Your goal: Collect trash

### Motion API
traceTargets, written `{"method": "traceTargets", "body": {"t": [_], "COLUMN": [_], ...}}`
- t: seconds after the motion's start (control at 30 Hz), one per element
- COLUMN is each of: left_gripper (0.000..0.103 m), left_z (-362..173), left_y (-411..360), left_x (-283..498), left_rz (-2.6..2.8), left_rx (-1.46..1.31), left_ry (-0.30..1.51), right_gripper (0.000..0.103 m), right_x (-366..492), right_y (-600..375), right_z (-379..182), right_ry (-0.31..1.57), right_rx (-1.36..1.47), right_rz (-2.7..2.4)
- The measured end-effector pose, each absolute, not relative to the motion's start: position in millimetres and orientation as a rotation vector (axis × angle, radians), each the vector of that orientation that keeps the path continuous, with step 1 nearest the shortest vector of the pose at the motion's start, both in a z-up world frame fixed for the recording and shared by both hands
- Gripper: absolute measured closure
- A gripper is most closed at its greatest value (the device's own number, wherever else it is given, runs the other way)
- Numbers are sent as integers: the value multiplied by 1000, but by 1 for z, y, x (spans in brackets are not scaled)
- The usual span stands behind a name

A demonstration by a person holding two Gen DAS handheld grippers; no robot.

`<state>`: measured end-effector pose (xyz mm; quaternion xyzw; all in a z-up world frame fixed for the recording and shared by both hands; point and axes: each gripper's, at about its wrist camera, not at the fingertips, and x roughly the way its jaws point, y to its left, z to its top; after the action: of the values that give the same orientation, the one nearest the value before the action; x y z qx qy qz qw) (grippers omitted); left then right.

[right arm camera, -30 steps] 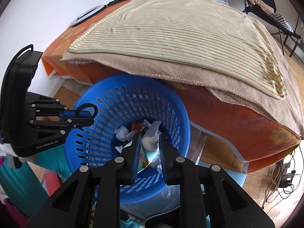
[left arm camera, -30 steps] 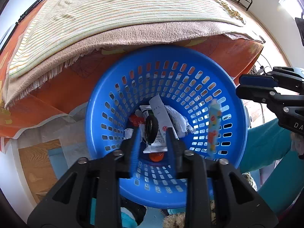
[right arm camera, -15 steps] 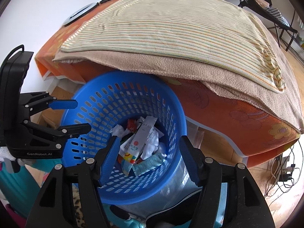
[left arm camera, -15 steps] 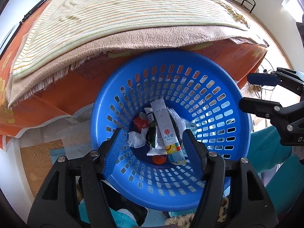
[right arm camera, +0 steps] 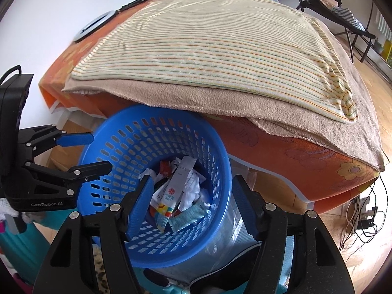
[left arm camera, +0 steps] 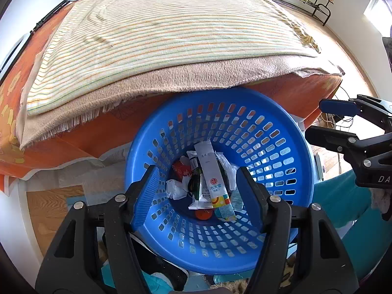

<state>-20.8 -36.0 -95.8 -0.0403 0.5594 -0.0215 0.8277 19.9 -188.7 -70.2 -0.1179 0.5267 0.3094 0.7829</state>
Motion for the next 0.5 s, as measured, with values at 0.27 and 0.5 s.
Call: {"method": "traceTargets", "body": {"t": [0.27,0.5], "left_gripper": [30,30], "left_z": [-65,-24], "left_y": [-31,-20], "left_x": [-9,6], "left_rz": [-26,-6], "left_rx": [-88,-90], "left_ry": [1112,1020], "right_gripper": [31,31], "right_x": [37,55], "right_y": [-193,-193], "right_z": [-49,-24], "right_ry": [1104,1047], "right_rx": [-225,-224], "right_rz": [623,612]}}
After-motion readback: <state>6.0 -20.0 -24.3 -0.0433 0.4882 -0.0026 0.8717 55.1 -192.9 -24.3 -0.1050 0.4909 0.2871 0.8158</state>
